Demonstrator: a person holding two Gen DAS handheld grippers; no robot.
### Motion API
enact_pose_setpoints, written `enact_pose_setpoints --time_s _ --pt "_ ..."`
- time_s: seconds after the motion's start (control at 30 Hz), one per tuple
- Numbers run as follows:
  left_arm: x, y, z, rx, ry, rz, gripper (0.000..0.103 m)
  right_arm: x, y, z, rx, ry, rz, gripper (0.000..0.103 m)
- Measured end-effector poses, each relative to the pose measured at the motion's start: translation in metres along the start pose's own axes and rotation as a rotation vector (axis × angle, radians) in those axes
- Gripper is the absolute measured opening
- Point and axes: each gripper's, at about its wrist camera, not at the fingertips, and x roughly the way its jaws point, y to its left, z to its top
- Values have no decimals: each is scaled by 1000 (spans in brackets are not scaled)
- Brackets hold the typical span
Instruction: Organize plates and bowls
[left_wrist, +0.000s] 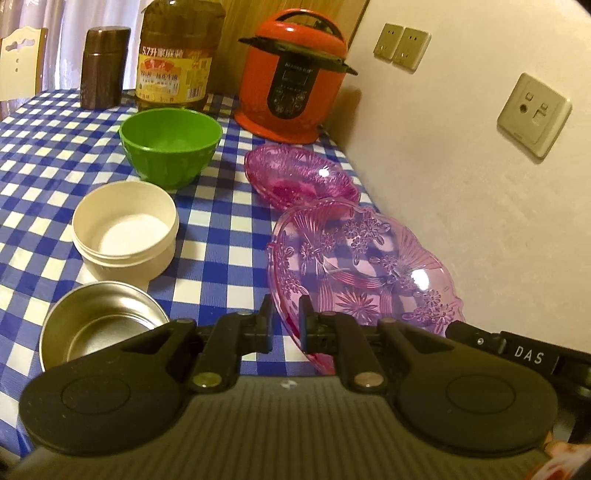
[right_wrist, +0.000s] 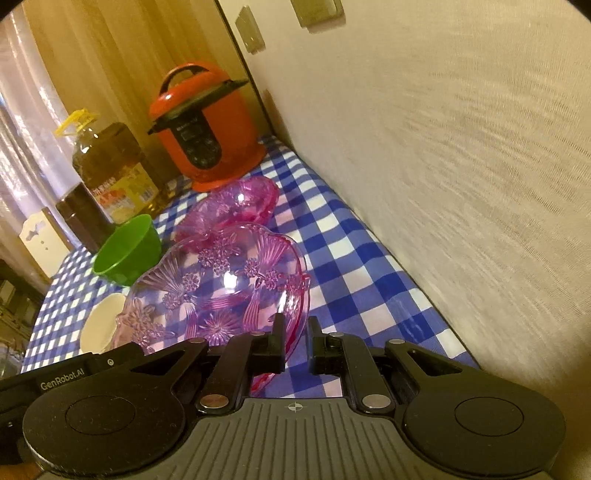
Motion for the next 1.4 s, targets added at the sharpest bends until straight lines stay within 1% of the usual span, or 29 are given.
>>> enact_pose_setpoints --time_s 0.33,0.63,0.77,0.93,1.13,1.4 --pt "-7 2 21 -5 -15 -26 11 -9 11 17 -13 -38 11 10" --pt "17 6 61 -23 -12 -52 11 8 26 50 -21 -62 22 10" --pt "35 8 79 -22 -11 -53 11 25 30 69 -31 -68 26 10" --pt "62 9 101 -2 -9 -40 12 54 34 91 -52 -73 25 10" --pt "97 11 126 -2 3 -37 12 90 37 115 -75 -66 20 10" --pt "140 14 141 31 27 2 13 138 40 136 -124 -41 10 10"
